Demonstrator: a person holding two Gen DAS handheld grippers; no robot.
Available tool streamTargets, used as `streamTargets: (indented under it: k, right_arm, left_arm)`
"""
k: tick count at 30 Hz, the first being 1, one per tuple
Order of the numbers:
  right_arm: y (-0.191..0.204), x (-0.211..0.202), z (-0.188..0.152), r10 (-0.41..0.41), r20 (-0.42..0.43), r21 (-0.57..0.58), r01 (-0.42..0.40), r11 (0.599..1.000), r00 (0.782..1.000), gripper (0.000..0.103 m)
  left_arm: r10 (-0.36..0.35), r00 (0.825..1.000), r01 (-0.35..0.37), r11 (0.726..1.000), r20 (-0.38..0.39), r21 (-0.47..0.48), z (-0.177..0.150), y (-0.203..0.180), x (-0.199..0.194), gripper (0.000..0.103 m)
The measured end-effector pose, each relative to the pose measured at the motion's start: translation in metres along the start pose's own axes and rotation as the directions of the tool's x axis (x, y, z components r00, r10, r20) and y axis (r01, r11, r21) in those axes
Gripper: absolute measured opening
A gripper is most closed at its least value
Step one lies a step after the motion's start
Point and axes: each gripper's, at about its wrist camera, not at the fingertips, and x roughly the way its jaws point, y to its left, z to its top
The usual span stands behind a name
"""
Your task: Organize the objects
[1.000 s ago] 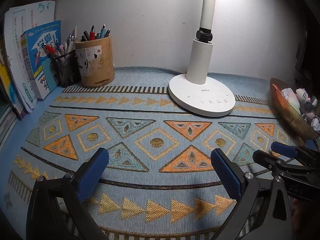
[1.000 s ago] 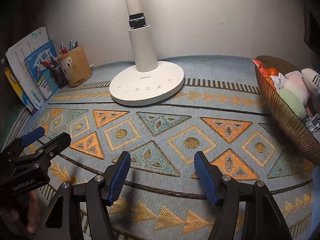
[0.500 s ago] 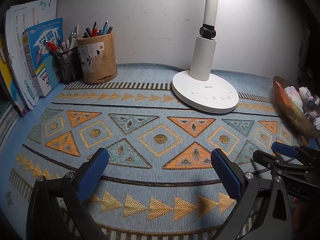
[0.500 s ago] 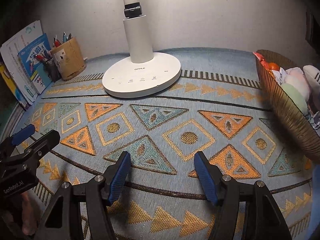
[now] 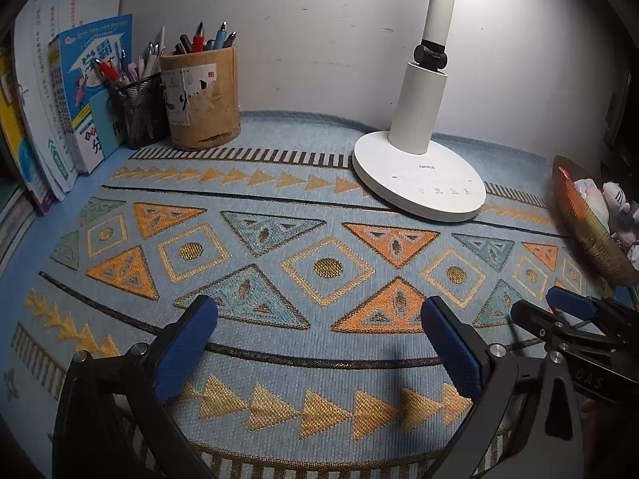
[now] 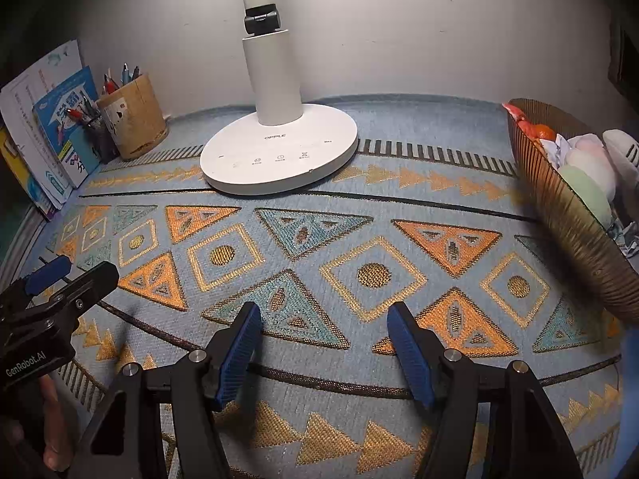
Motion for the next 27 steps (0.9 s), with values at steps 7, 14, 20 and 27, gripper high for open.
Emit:
streamTargets:
  k: [7,14,20,27]
  right_arm:
    - [0.0003,-0.0001,-0.0006,-0.003,0.0,-0.003,0.003,1.0,1.0,0.065]
    - [-0.0004,-0.0002,0.0004,-0.001,0.001,0.0,0.001,1.0,1.0,0.065]
    - [-0.0033,-0.0001,0.0012,0.005,0.002,0.013,-0.005,1.0,1.0,0.065]
    - [-0.003,0.0,0.0018,0.0,0.001,0.008,0.0,1.0,1.0,0.065]
  left_arm:
    - [-0.001,1.0,0.001,1.0,-0.003,0.002,0.0005,0.0007,0.0005,0.102]
    - [-0.002,1.0,0.002,1.0,-0.019,-0.003,0.0008,0.0028,0.0038,0.102]
    - [-0.005,1.0,0.005,1.0,-0.028,-0.008,0.0012,0.0035,0.0054,0.102]
    - [-0.003,1.0,0.003,1.0,-0.031,-0.005,0.0003,0.0028,0.0068,0.102]
